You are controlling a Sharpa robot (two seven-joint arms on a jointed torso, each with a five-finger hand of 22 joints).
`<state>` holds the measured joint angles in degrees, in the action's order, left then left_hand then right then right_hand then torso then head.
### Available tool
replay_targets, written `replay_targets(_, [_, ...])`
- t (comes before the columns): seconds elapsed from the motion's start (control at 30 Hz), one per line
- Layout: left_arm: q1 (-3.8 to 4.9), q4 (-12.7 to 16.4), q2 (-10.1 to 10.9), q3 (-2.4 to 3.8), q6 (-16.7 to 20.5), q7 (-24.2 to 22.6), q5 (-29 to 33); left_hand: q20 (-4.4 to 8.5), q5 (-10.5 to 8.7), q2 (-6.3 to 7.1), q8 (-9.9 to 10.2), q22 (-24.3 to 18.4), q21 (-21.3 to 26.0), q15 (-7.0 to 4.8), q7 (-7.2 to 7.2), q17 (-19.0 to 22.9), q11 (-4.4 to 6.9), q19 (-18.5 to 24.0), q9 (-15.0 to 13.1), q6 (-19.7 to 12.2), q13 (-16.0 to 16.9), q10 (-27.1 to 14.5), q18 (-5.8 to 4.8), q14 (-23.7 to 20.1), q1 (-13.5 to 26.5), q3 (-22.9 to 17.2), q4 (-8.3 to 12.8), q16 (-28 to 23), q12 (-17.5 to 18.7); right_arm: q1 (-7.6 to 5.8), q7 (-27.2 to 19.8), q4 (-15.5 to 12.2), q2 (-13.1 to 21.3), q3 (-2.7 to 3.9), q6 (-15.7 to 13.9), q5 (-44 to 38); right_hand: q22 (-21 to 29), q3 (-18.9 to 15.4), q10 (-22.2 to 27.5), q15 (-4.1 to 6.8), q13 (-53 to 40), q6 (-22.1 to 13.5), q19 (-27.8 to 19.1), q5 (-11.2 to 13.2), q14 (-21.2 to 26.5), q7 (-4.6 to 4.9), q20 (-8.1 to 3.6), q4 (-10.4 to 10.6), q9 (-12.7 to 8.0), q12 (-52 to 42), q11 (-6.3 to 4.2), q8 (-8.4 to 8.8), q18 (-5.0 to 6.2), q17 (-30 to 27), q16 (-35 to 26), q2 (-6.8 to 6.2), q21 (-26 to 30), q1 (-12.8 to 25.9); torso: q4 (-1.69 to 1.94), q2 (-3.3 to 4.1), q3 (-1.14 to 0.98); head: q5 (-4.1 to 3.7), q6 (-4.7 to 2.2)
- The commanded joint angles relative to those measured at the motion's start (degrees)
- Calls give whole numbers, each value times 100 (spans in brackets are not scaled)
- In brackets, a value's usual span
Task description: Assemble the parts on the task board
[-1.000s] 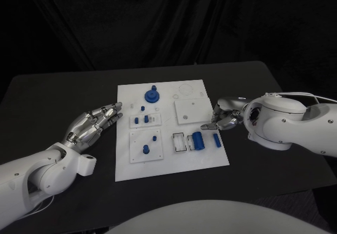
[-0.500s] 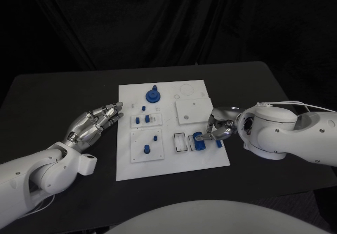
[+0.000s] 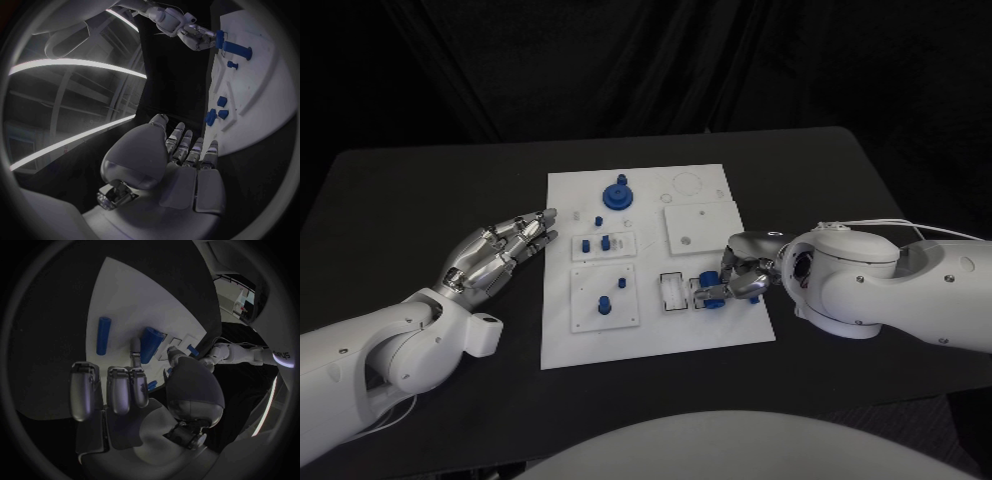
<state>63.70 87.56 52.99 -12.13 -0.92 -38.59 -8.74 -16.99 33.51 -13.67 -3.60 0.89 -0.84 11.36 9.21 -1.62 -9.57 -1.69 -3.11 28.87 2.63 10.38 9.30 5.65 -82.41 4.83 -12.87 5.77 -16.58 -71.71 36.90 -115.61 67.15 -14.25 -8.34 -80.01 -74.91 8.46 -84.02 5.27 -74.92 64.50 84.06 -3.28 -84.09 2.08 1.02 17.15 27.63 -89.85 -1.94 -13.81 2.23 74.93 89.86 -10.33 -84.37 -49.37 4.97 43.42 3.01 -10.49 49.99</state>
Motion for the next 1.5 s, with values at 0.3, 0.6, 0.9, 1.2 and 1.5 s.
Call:
replay_targets(0.3, [-10, 7, -1, 3, -88, -45, -16, 3, 41, -8, -29, -1, -4, -47, 137, -7, -47, 14, -6, 53, 7, 5, 68, 12, -61, -49, 7, 32, -39, 86, 207, 138, -99, 2, 327, 3, -1309, 350, -598, -33, -1508, -120, 344, -960, -591, 46, 35, -46, 138, -15, 40, 166, -70, 1507, 14, 463, 60, -507, 3, -9, -2, 38, 1])
replay_targets(0.6, [-12, 22, 5, 3, -16, -363, -16, 50, 37, 106, -48, -39, 36, -71, 128, -3, -39, 102, -10, 113, 10, 44, 52, -15, -64, -106, 45, 48, -90, 97, 234, 234, -107, 2, 426, -45, -1291, 502, -598, -54, -1508, -224, 313, -1514, -591, 75, 56, -90, 216, -15, 64, 251, -57, 1507, 14, 552, 100, -855, -1, -18, -4, 61, 1])
replay_targets(0.9, [-14, 44, 23, 3, 87, -639, -17, 203, 51, 185, -68, -59, 55, -154, 97, 7, -3, 145, -14, 183, 13, 90, -5, -69, -31, -160, 46, 38, -144, 99, 248, 279, -104, 2, 410, -51, -1272, 631, -598, -90, -1508, -404, 283, -1956, -591, 131, 86, -179, 265, -15, 111, 355, -43, 1507, 14, 543, 150, -1174, -7, -20, -5, 104, 1])
replay_targets(1.2, [-15, 55, 34, 3, 164, -773, -17, 282, 57, 283, -61, -59, 54, -258, 56, 33, 64, 149, -7, 150, 6, 62, 14, -198, 29, -146, 33, -71, -120, 99, 320, 359, -129, 2, 529, -98, -1261, 828, -598, -147, -1508, -741, 264, -2538, -591, 213, 136, -545, 348, -15, 180, 372, -36, 1507, 14, 527, 177, -1641, -2, -19, 0, 107, 1])
replay_targets(1.5, [-15, 45, 40, 3, 164, -789, -17, 320, 66, 295, -61, -59, 54, -298, 39, 42, 88, 150, -6, 149, 3, 46, 18, -240, 51, -148, 24, -108, -104, 99, 307, 394, -116, 2, 191, 262, -1284, 1054, -598, -141, -1508, -809, 295, -3065, -591, 197, 140, -881, 509, -15, 169, 152, -52, 1507, 14, 645, 104, -1939, -3, -18, 0, 137, 1])
